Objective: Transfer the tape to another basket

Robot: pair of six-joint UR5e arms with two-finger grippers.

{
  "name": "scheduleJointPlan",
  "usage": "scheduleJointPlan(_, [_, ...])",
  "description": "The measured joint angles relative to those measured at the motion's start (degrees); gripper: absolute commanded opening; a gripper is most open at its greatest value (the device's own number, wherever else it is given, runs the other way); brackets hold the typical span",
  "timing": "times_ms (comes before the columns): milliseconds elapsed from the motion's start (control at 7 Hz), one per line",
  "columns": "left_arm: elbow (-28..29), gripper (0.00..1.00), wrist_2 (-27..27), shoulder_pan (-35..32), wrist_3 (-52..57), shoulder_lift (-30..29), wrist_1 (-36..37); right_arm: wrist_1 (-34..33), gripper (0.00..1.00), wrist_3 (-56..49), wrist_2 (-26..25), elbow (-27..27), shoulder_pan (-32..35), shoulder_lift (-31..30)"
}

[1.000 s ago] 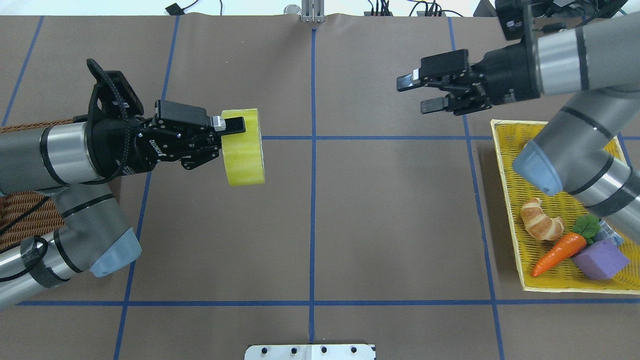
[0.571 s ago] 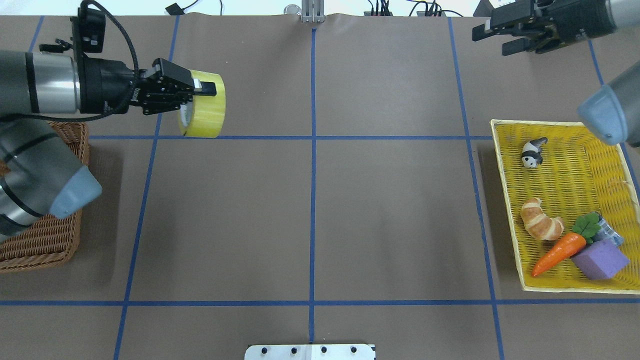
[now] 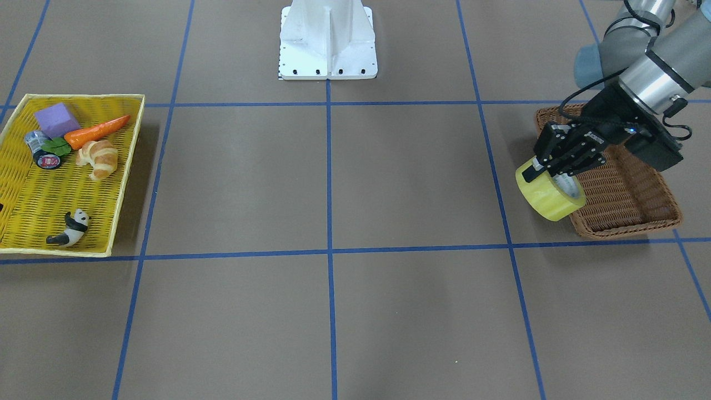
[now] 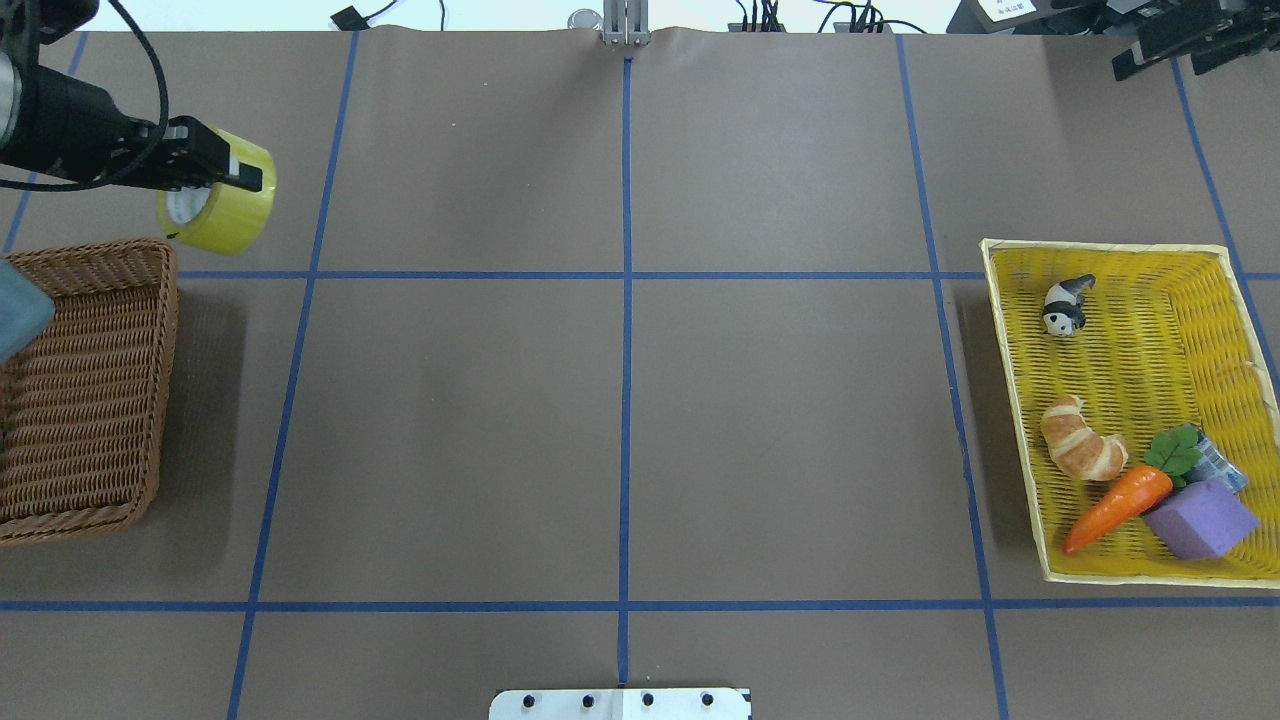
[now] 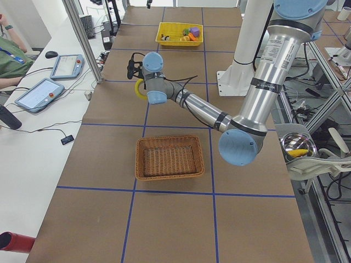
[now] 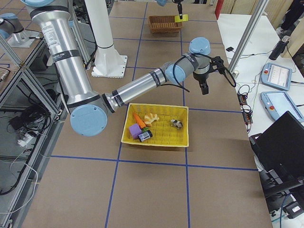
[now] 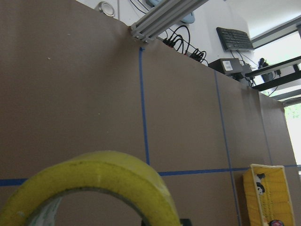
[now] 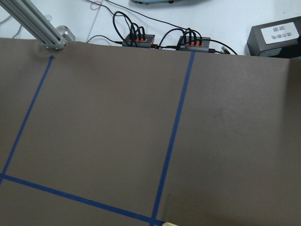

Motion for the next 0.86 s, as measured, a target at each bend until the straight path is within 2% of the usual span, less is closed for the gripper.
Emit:
scheduleJointPlan(143, [-0.1,0.0,0.1,-0.6,7.6,3.6,3.5,-7.5,1.0,-6.0,-0.6,0.8,0.4,0.0])
scheduleJointPlan(429, [-0.7,0.0,0.4,-0.8,19.1,9.3,10.0,-25.2,1.0,-18.1,-5.7,2.8,0.4,0.9])
scheduleJointPlan(571, [-0.8,0.0,0.5,-0.6,22.6,11.2,12.2,-31.3,1.0,-21.8,-7.9,3.4,0.4,1.7])
scheduleJointPlan(714, [-0.9,0.0,1.1,-0.1,24.9,12.7,14.4,-34.5,1.0,-23.7,-9.0,3.7,0.5,2.0])
scheduleJointPlan(857, [-0.9,0.13,3.0,0.7,26.9,14.0,16.8,-35.8,1.0,-24.4,-9.3,3.8,0.5,1.9])
